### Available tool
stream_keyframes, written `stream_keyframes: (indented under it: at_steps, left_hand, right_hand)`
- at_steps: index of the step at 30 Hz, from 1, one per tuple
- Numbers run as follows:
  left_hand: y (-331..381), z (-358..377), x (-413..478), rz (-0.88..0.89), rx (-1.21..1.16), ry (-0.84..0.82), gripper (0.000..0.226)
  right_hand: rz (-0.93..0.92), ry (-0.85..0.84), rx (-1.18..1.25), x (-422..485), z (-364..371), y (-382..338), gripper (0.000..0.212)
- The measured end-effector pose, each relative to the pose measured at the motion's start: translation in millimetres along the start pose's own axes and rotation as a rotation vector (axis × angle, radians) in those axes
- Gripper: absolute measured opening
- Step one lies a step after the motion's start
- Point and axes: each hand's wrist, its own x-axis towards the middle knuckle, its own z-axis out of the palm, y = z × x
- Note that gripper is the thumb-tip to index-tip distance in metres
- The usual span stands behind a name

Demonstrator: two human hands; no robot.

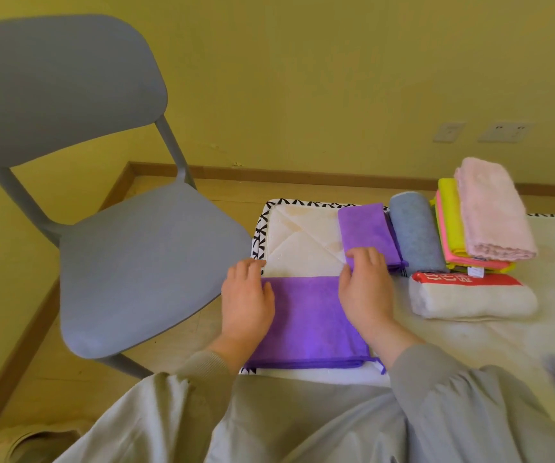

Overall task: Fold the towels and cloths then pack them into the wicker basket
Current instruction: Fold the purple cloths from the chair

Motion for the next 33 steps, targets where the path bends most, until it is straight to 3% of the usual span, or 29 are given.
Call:
stream_keyframes:
  at_steps: [1,3,6,8,14,17,20,23,28,31,33]
  left_hand:
    - [2.5,4.9,-2.5,0.118,0.08,0.003,0.038]
    - [5.3,13.2,-9.2,0.237,0.23,-0.118,0.049]
    - [-0.6,20.7,-18.5,0.201,0.403,-0.413,0.077]
    - [-5.1,23.3,-19.4,0.157,0.419,-0.453,0.082]
    - [-11.0,21.4,-21.1,0.142,0.436,-0.443,0.079]
    - [-10.1,19.6,-21.3,0.134,0.466,-0.458,0.075]
    - [-8.6,21.7,-21.2,0.13,0.467,-0.463,0.063]
    - [-10.4,22.5,-21.7,0.126,0.456,-0.466,0.071]
    - [-9.3,21.6,-19.9,0.126,0.45,-0.501,0.083]
    - [-4.8,8.9,-7.5,0.139,0.408,-0.519,0.075]
    - [1.1,-4.0,8.2,0.092,0.23,-0.504,0.081]
  right_hand:
    - [-0.113,-0.026,-0.018,-3.4,2.8,-2.9,0.027]
    - [-0.22,-0.278,-0.116,-14.9,9.2,-6.5,0.045]
    - [-0.253,-0.707,-0.315,-29.1,18.9,3.2,0.062]
    - [-0.246,-0.783,-0.378,-28.7,18.6,12.0,0.066]
    - [-0.006,-0.832,-0.425,-25.2,12.3,30.9,0.077]
    - [0.212,-0.7,-0.303,-23.7,12.1,28.3,0.085]
    - [0.493,-0.485,-0.051,-12.1,8.9,29.4,0.061]
    - [0.674,-0.518,0.222,-4.3,8.2,29.2,0.038]
    - [0.697,-0.497,0.347,-5.5,9.8,14.3,0.016]
    - [0.541,-0.423,0.387,1.2,4.4,3.8,0.006]
    - [0.398,-0.39,0.452,6.5,-3.7,-5.6,0.017]
